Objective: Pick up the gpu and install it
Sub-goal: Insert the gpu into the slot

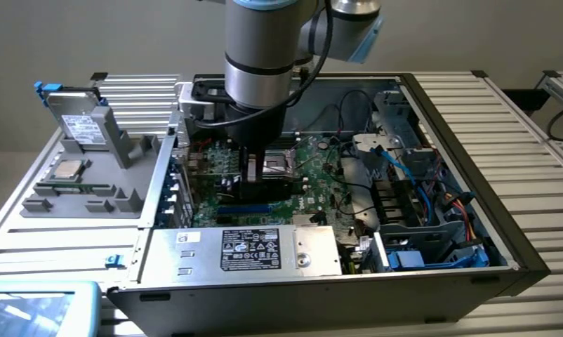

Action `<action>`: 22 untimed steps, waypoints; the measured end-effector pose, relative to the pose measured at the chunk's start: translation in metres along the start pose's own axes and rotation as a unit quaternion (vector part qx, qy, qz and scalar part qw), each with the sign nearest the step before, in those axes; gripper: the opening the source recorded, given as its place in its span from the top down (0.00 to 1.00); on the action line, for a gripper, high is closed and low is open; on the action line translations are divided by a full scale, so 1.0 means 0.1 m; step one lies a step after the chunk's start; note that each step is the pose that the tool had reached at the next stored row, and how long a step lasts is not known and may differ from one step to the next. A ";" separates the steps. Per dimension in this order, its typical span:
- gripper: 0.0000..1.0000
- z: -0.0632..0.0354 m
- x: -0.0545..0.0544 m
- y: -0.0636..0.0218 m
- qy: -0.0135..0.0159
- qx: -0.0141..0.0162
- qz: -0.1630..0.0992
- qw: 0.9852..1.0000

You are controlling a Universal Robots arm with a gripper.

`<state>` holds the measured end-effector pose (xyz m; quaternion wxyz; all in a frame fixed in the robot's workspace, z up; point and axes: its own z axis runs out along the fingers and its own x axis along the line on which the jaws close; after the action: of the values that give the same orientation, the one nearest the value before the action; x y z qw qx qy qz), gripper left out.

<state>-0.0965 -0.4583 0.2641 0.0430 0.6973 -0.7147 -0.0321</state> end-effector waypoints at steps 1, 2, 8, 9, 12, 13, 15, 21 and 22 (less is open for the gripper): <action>0.71 0.005 0.00 0.000 0.000 0.000 0.000 1.000; 0.71 0.014 0.00 0.002 0.000 0.000 0.000 1.000; 0.71 0.089 0.00 0.004 0.000 0.000 0.000 1.000; 0.71 0.097 0.00 0.007 0.000 0.000 0.000 1.000; 0.71 0.112 0.00 0.017 0.000 0.000 0.000 1.000; 0.71 0.115 0.00 0.019 0.000 0.000 0.000 1.000; 0.71 0.122 -0.01 0.022 0.000 0.000 0.000 1.000; 0.71 0.143 -0.02 0.038 0.000 0.000 0.000 1.000; 0.71 0.149 -0.02 0.042 0.000 0.000 0.000 1.000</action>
<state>-0.1022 -0.4564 0.2496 0.0429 0.6973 -0.7147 -0.0321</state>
